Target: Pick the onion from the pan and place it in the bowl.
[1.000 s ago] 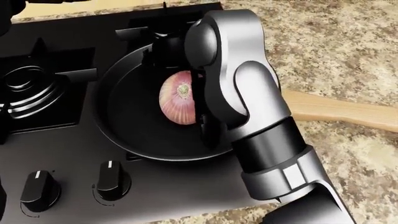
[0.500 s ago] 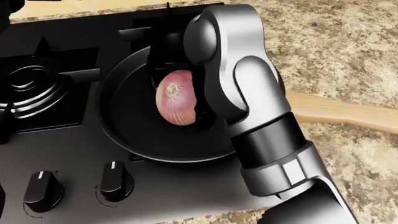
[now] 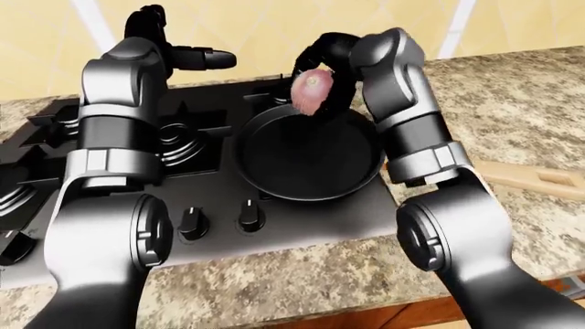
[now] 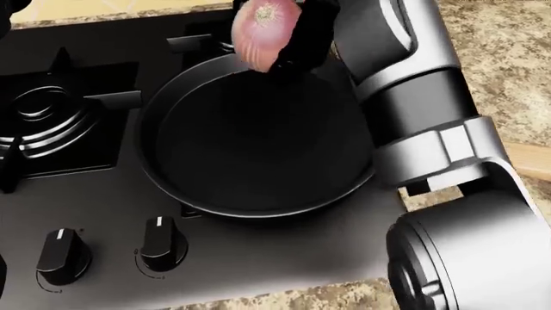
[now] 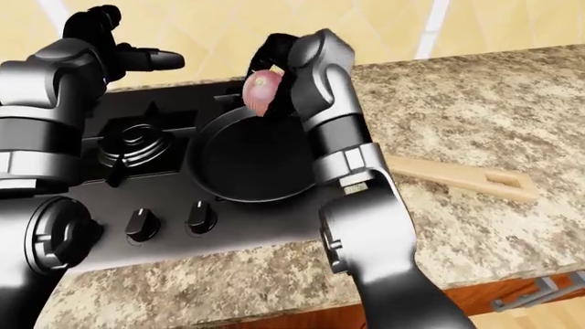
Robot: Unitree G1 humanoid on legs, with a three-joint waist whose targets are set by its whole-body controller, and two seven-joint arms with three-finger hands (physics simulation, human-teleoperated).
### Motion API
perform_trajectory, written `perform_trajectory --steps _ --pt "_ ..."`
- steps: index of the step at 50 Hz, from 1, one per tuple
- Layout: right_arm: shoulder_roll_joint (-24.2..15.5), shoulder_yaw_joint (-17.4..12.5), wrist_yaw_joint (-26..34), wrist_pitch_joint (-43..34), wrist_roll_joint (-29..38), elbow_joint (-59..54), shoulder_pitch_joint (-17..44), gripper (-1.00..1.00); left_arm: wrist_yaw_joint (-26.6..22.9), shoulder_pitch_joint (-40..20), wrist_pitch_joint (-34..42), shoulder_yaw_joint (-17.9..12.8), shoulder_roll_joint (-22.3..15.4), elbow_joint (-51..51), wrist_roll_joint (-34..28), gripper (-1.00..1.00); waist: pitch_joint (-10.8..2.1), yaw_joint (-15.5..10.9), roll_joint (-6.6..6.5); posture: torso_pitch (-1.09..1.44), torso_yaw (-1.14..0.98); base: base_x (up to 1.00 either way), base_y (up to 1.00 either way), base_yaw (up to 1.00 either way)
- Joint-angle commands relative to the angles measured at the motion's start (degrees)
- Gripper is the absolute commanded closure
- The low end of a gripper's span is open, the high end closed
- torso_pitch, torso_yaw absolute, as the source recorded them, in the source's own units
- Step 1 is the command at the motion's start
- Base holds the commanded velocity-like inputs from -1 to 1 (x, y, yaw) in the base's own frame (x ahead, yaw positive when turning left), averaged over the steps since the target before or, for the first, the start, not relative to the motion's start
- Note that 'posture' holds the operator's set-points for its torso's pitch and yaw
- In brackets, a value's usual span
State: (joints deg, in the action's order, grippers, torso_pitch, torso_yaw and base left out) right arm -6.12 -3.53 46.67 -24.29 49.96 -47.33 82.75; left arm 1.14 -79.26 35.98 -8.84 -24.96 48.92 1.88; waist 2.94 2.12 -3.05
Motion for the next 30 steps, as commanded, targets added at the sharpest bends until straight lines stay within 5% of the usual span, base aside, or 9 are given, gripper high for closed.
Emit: perform_trajectory --steps 1,9,14,30 --pt "-1.4 -1.0 -5.9 -1.9 -5.1 0.3 4.0 1.0 0.3 -2.4 -1.6 -0.4 -0.8 -2.3 -0.1 -1.0 -2.17 0.0 -0.13 0.0 0.0 0.0 0.0 0.0" --pt "-5.9 -1.3 -14.6 -3.0 -16.0 -5.9 8.0 1.0 0.3 -2.6 -1.3 -0.3 -0.9 -2.5 -0.2 -1.0 -2.06 -0.4 0.48 0.0 0.0 0.0 0.0 0.0" --pt "-8.8 -5.1 -19.1 -5.5 -25.6 -9.3 11.8 1.0 0.1 -3.3 -1.1 -0.3 -1.2 -2.2 -0.3 -1.0 -2.06 -0.8 0.8 0.0 0.0 0.0 0.0 0.0" --pt "-13.8 -3.1 -26.0 -2.1 -37.4 -13.3 13.0 1.0 0.1 -3.6 0.9 -0.2 -0.8 -4.7 -0.3 -1.0 -1.81 -1.5 1.93 0.0 0.0 0.0 0.0 0.0"
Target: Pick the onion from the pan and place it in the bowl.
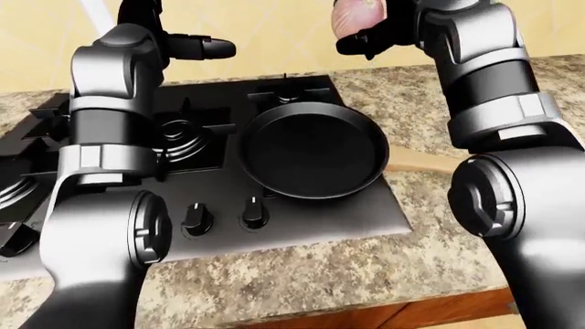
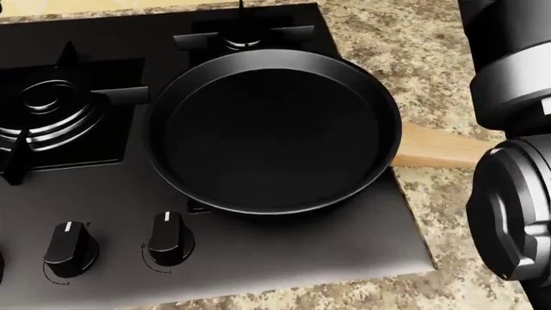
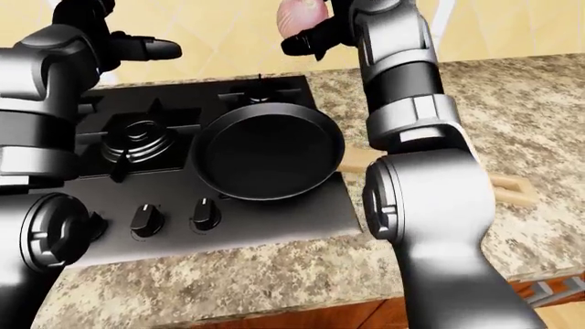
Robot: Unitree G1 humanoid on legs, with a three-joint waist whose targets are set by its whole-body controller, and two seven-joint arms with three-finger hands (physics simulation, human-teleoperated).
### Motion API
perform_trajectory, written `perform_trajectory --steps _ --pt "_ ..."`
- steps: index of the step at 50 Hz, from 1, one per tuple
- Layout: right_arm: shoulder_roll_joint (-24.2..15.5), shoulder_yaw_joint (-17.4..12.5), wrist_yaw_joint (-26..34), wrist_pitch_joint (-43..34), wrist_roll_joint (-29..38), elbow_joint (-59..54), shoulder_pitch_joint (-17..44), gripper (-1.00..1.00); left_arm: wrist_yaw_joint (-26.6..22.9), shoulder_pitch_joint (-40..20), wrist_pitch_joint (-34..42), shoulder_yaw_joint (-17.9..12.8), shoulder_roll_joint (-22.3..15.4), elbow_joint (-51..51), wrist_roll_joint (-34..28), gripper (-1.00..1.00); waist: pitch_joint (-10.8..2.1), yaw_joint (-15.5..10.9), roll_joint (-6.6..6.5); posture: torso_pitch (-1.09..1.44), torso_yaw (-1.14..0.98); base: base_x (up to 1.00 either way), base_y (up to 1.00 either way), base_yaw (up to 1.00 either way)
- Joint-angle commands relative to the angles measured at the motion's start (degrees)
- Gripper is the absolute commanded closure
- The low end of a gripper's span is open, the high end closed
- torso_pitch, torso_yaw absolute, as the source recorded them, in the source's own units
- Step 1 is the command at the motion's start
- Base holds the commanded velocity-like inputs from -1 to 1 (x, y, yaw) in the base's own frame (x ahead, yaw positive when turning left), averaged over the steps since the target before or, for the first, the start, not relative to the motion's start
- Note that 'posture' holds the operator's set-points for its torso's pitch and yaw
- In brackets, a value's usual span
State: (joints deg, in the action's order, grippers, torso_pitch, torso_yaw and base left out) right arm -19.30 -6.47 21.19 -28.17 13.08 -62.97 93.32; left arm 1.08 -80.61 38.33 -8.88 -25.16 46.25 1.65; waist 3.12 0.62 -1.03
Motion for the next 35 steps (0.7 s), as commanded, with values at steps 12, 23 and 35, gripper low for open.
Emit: perform_trajectory --steps 12,23,35 --pt "-1.6 0.0 -1.2 1.6 -3.0 2.4 2.3 1.0 0.4 -1.9 -1.1 0.0 -0.1 -2.7 -0.2 -1.0 -3.33 -0.1 -0.25 0.0 0.0 0.0 0.05 0.0" --pt "-1.8 0.5 -0.8 1.5 -3.4 3.0 1.9 1.0 0.4 -2.3 -1.3 0.0 0.2 -2.3 -0.3 -1.0 -3.99 -0.3 -1.63 0.0 0.0 0.0 0.21 0.0" --pt "-1.7 0.8 -0.4 1.3 -3.1 3.1 2.0 1.0 0.3 -2.3 -0.6 0.1 0.1 -3.1 -0.3 -1.0 -2.81 0.1 0.74 0.0 0.0 0.0 0.21 0.0"
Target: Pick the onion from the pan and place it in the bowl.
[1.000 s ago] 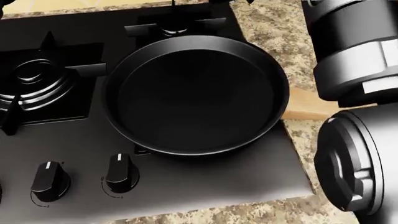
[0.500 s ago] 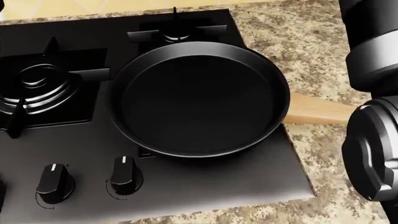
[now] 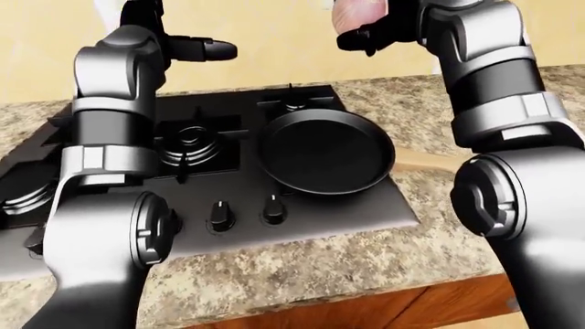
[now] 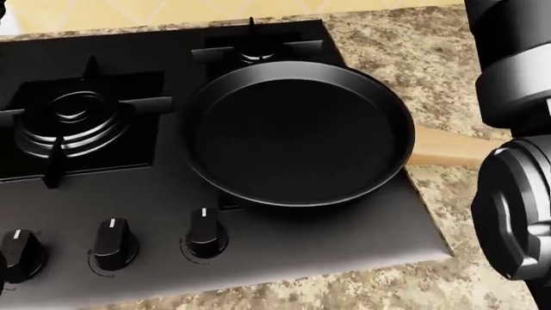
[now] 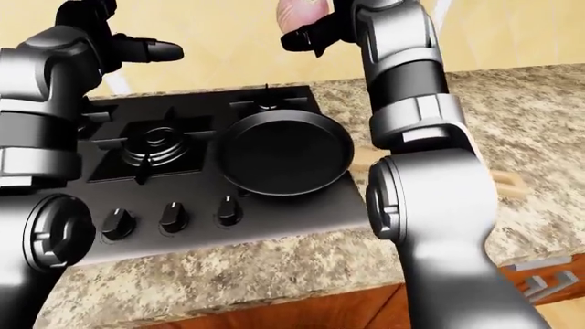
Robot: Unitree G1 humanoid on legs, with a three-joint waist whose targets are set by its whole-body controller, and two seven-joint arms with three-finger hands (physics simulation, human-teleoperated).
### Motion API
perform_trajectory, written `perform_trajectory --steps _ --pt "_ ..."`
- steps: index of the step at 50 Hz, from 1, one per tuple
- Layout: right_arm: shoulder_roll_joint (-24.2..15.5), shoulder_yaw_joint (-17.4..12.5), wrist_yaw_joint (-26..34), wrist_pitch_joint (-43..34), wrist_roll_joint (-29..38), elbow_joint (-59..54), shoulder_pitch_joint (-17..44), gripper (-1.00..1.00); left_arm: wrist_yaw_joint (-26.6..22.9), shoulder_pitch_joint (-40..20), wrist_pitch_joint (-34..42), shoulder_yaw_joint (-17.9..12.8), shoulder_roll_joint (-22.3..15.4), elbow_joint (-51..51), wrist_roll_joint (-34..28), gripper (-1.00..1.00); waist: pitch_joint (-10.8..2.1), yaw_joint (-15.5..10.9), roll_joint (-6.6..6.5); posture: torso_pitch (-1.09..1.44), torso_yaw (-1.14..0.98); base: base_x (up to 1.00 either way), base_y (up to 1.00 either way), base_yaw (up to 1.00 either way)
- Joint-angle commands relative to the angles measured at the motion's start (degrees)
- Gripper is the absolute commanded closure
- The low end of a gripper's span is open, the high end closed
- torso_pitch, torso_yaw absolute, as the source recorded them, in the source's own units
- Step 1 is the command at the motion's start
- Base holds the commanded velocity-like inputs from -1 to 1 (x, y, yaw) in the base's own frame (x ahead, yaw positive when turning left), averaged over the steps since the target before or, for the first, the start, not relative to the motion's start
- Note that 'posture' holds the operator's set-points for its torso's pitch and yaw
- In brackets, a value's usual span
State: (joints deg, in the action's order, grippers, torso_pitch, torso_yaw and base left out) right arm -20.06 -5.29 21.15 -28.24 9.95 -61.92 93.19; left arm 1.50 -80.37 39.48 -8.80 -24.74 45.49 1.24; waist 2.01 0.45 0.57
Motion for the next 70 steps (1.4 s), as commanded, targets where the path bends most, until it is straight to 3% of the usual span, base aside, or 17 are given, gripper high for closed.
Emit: perform_trajectory --steps 1,4,10,22,26,27,28,37,39,40,43,46,48,50,57,69,70 --pt "-0.9 -0.4 -0.4 1.3 0.0 2.1 2.2 1.0 -0.1 -2.6 -1.6 0.0 -0.3 -2.5 0.1 -1.0 -1.69 0.2 -0.22 0.0 0.0 0.0 0.22 0.0" --pt "-0.9 -0.4 -0.3 1.5 0.0 2.1 2.1 1.0 0.0 -2.6 -1.6 0.1 -0.2 -2.5 0.0 -1.0 -2.16 -0.1 3.92 0.0 0.0 0.0 0.22 0.0" --pt "-1.1 -0.6 0.1 1.5 -0.2 2.6 1.9 1.0 0.1 -2.7 -1.8 0.1 0.0 -2.2 0.0 -1.0 -3.47 0.0 2.26 0.0 0.0 0.0 0.27 0.0" --pt "-1.3 -0.6 0.3 1.1 -0.3 3.3 1.5 1.0 0.1 -2.6 -1.7 0.2 0.2 -2.4 -0.1 -1.0 -1.9 -0.6 -3.3 0.0 0.0 -0.03 0.38 0.0" --pt "-1.3 -0.6 0.4 1.0 -0.3 3.5 1.4 1.0 0.1 -2.5 -1.7 0.1 0.2 -2.4 -0.1 -1.0 -1.64 -2.6 -8.07 0.0 0.0 -0.05 0.39 0.0" --pt "-1.3 -0.6 0.4 1.0 -0.4 3.5 1.4 1.0 0.1 -2.5 -1.7 0.2 0.2 -2.5 -0.2 -1.0 -1.68 -2.1 -8.11 0.0 0.0 -0.05 0.4 0.0" --pt "-1.3 -0.5 0.4 1.0 -0.3 3.5 1.4 1.0 0.1 -2.5 -1.7 0.1 0.3 -2.5 -0.1 -1.0 -1.22 -0.9 -5.94 0.0 0.0 -0.04 0.41 0.0" --pt "-1.4 -0.6 0.6 1.0 -0.3 3.4 1.6 1.0 0.2 -2.3 -1.6 0.3 0.5 -2.9 -0.3 -1.0 -0.88 1.0 0.3 0.0 0.0 -0.05 0.41 0.0" --pt "-1.4 -0.5 0.6 0.9 -0.3 3.3 1.7 1.0 0.1 -2.4 -1.5 0.3 0.4 -2.9 -0.3 -1.0 -2.37 1.1 4.17 0.0 0.0 -0.05 0.41 0.0" --pt "-1.4 -0.5 0.7 0.9 -0.3 3.3 1.8 1.0 0.1 -2.5 -1.5 0.3 0.4 -2.9 -0.3 -1.0 -1.11 1.4 2.2 0.0 0.0 -0.04 0.4 0.0" --pt "-1.4 -0.5 0.6 1.0 -0.3 3.3 1.8 1.0 0.1 -2.6 -1.4 0.3 0.4 -2.8 -0.3 -1.0 -3.47 0.1 3.12 0.0 0.0 -0.04 0.4 0.0" --pt "-1.5 -0.5 1.0 1.1 -0.3 3.5 2.0 1.0 0.0 -2.9 -1.5 0.3 0.5 -2.6 -0.4 -1.0 -1.7 -0.3 2.92 0.0 0.0 -0.04 0.27 0.0" --pt "-1.3 -0.9 1.5 1.0 -0.9 3.9 2.0 1.0 0.1 -3.0 -1.4 0.3 0.5 -2.6 -0.4 -1.0 -0.11 0.2 0.29 0.0 0.0 0.0 0.0 0.0" --pt "-1.4 -1.6 0.4 1.0 -1.6 3.8 2.0 1.0 0.1 -2.8 -1.4 0.4 0.6 -2.7 -0.5 -1.0 -0.39 1.2 -3.92 0.0 0.0 0.0 0.0 0.0" --pt "-1.7 -1.0 0.4 -0.4 -1.6 3.8 2.0 1.0 0.1 -2.9 -0.9 0.4 0.7 -3.3 -0.5 -1.0 0.36 0.3 0.15 0.0 0.0 0.0 0.0 0.0" --pt "-1.8 -1.3 -1.6 -0.2 -2.7 4.3 2.2 1.0 0.0 -2.9 -1.1 0.3 0.6 -3.0 -0.6 -1.0 -0.46 -0.6 -0.23 0.0 0.0 0.0 0.0 0.0" --pt "-1.9 -1.3 -1.6 -0.1 -2.7 4.3 2.2 1.0 0.0 -3.0 -1.1 0.3 0.6 -2.9 -0.6 -1.0 -1.94 -0.6 -0.43 0.0 0.0 0.0 0.0 0.11"
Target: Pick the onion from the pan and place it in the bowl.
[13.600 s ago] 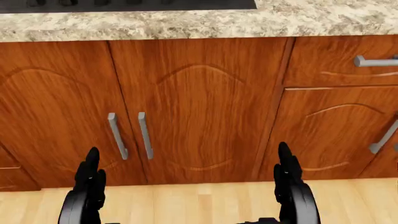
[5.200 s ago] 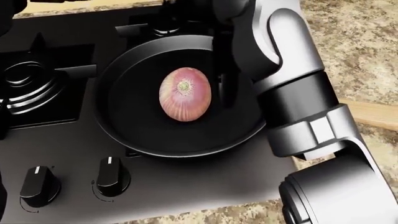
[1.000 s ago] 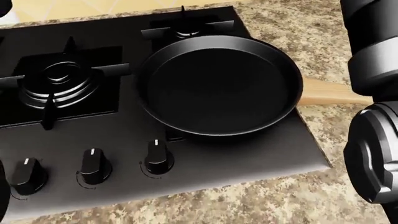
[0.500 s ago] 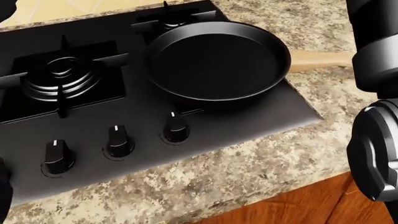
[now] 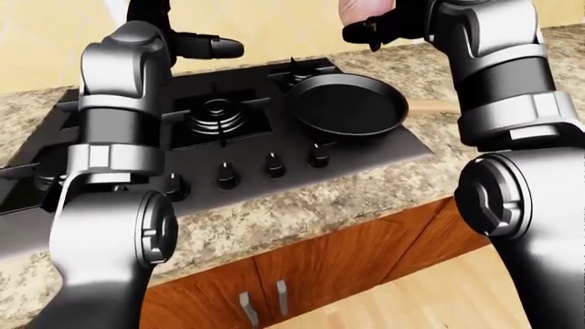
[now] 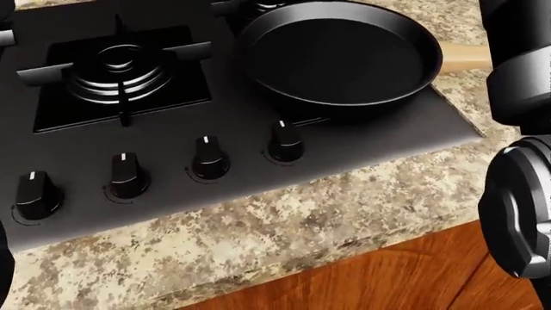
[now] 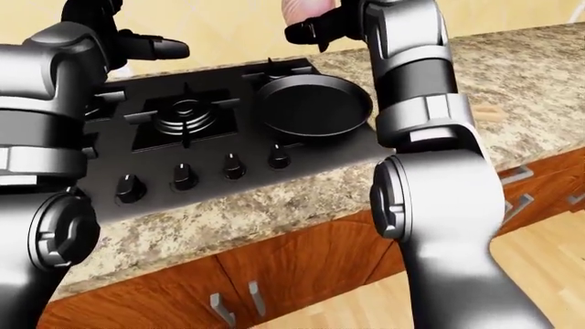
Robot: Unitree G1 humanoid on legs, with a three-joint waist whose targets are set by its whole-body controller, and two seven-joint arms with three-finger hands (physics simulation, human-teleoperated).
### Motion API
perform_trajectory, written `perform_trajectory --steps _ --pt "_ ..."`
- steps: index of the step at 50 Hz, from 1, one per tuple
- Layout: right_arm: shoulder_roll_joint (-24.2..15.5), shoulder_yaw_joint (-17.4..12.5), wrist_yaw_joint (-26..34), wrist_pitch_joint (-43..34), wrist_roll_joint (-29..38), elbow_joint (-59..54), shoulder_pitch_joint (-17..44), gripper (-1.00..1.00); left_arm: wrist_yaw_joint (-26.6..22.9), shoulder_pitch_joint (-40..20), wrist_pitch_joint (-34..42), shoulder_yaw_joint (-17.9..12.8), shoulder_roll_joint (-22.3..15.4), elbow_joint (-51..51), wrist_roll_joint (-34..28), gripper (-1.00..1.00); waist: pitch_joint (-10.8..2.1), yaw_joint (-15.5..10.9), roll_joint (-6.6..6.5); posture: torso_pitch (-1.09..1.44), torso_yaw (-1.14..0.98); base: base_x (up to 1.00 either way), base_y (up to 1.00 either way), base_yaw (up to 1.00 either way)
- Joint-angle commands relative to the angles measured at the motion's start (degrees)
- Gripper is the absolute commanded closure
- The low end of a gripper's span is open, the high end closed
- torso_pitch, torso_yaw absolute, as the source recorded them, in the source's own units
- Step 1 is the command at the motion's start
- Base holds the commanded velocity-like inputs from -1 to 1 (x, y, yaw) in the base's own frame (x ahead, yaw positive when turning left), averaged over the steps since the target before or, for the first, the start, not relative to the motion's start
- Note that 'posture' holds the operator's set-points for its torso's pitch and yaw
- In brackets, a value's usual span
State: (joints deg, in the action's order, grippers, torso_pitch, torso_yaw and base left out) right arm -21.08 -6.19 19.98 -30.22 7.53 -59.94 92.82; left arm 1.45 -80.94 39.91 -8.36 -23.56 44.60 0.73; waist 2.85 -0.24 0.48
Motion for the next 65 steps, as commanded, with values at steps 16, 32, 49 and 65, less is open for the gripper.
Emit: perform_trajectory --steps 16,32,49,65 --pt "-0.9 -0.1 0.3 2.1 -0.6 2.2 2.8 1.0 0.1 -2.4 -0.9 -0.1 -0.6 -2.8 0.0 -1.0 -3.72 0.3 -5.23 0.0 0.0 0.0 0.0 0.51" --pt "-1.0 -0.3 -0.3 1.5 -0.9 2.3 2.8 1.0 0.0 -2.7 -0.9 -0.1 -0.6 -2.6 -0.1 -1.0 -0.91 0.3 -0.38 0.0 0.0 0.0 0.0 0.26" --pt "-1.3 -0.3 0.2 1.1 -1.4 3.0 2.6 1.0 0.1 -2.9 -0.8 0.0 -0.5 -2.7 -0.2 -1.0 -2.95 1.1 -5.75 0.0 0.0 0.0 0.21 0.0" --pt "-1.0 -0.2 0.6 0.8 -1.6 3.2 2.5 1.0 0.1 -2.8 -0.6 0.0 -0.4 -3.0 -0.2 -1.0 -0.37 -0.5 2.62 0.0 0.0 0.0 0.03 0.0"
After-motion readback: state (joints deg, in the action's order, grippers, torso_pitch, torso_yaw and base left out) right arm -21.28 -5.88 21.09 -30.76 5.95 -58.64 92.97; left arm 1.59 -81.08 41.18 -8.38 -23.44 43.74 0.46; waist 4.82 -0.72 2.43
